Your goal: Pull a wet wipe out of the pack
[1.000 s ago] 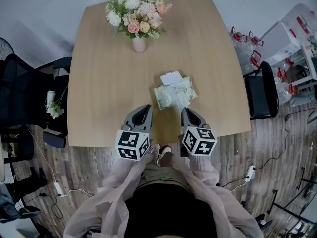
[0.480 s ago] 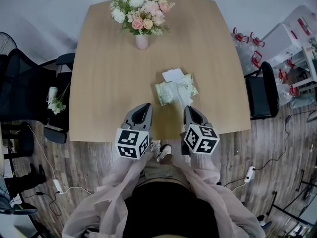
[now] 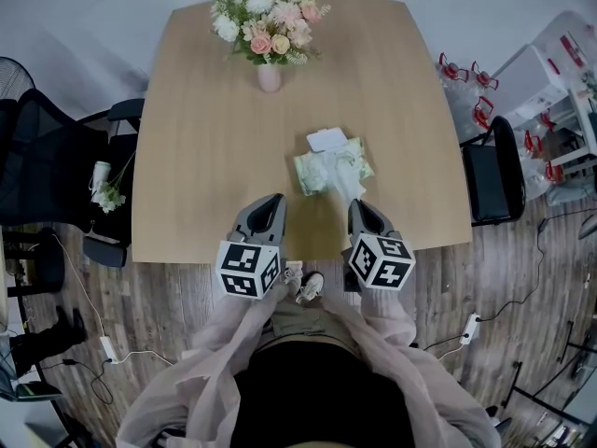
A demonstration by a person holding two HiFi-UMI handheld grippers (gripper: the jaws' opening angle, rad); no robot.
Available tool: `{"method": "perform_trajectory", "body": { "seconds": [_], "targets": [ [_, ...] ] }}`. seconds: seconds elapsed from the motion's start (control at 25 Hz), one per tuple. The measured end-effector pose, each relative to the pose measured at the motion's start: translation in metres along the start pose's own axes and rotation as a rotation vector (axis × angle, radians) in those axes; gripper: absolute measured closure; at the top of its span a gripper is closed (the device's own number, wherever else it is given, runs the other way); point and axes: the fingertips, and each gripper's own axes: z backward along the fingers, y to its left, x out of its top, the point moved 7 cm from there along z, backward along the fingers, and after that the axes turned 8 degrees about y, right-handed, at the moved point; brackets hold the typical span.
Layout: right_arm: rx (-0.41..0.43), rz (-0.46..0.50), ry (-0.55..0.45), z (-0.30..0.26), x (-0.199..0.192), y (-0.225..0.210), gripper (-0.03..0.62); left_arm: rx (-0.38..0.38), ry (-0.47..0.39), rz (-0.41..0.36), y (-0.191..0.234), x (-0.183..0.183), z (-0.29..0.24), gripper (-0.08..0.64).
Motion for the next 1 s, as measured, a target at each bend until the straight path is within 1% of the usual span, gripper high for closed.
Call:
{"method": "perform_trajectory", "body": {
  "seconds": [0.24, 1.0],
  "targets": [
    [-0.003, 0.003, 0.002, 0.004, -0.002, 0.0, 0.578, 0.007, -0.002, 0.009, 0.001, -0.002, 0.004, 0.551],
    [-0.014, -0.003, -0.008, 0.018, -0.011, 0.0, 0.578, -0.003, 0.0, 0.004, -0.005, -0.008, 0.01, 0.551]
  ]
}}
